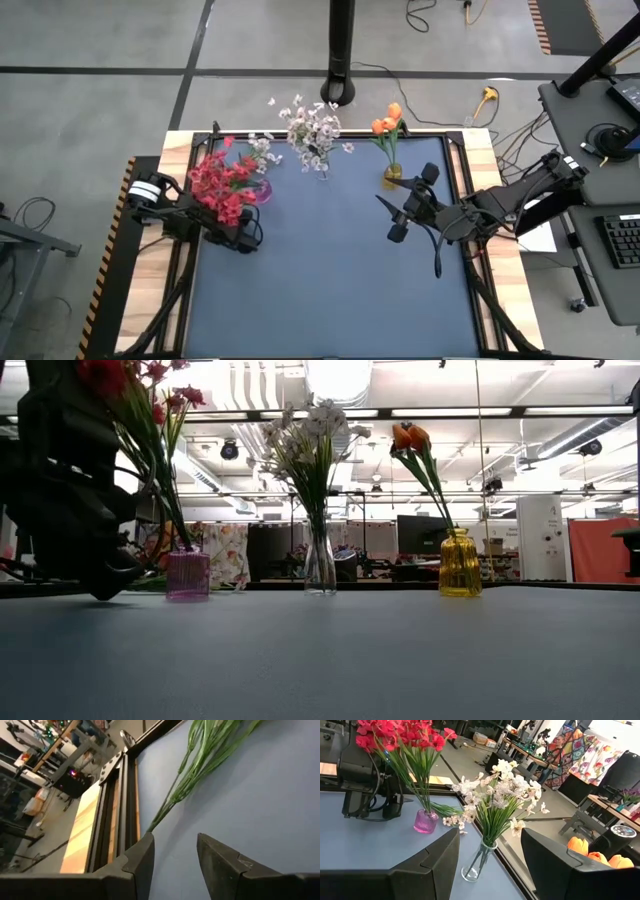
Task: Sort flowers into vase by color
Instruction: Adjust the purple vase
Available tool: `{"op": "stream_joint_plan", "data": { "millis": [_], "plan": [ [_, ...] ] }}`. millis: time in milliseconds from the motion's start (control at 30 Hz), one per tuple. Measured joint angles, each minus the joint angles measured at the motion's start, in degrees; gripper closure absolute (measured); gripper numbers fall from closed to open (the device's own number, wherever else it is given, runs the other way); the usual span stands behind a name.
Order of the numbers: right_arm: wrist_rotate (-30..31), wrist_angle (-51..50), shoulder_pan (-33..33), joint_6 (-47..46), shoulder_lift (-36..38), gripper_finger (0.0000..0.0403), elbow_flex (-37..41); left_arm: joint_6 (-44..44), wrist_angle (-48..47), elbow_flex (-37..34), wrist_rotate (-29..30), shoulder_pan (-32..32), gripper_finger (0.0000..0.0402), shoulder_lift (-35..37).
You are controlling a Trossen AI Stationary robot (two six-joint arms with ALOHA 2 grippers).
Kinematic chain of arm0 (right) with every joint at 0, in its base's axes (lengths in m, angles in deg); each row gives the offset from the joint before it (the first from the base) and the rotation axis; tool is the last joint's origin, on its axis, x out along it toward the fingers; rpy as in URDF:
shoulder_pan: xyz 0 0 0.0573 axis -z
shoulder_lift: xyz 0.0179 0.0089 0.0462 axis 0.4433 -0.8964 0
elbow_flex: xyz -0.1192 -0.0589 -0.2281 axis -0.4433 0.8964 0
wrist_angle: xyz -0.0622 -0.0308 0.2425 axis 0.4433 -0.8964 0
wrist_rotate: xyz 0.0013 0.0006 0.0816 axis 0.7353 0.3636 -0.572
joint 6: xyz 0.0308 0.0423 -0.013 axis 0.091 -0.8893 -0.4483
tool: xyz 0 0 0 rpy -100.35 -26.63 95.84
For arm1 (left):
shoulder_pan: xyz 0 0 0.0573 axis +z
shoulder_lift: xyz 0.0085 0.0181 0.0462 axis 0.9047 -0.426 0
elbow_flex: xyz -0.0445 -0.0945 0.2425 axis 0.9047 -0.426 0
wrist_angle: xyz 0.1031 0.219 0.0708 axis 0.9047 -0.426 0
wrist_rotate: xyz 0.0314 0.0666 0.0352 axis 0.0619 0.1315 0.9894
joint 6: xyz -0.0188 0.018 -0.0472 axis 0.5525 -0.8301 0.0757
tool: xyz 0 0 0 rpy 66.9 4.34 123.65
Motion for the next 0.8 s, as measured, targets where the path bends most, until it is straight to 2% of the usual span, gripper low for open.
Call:
{"op": "stream_joint_plan", "data": {
  "millis": [233, 567, 800],
  "plan": [
    [0.0, -0.4, 0.0, 0.0, 0.0, 0.0197, 0.0, 0.0, -4.1, 1.1, -2.9, 0.0, 0.0269, 0.0],
    [-0.1, -0.6, 0.0, 0.2, 0.0, 0.0197, 0.0, 0.2, -7.9, 4.1, -3.2, -0.5, 0.0269, 0.2],
    [-0.2, -1.5, 0.0, 0.1, 0.0, 0.0197, 0.0, 0.2, -9.7, 5.1, -8.7, -2.6, 0.0269, 0.2]
  ]
}}
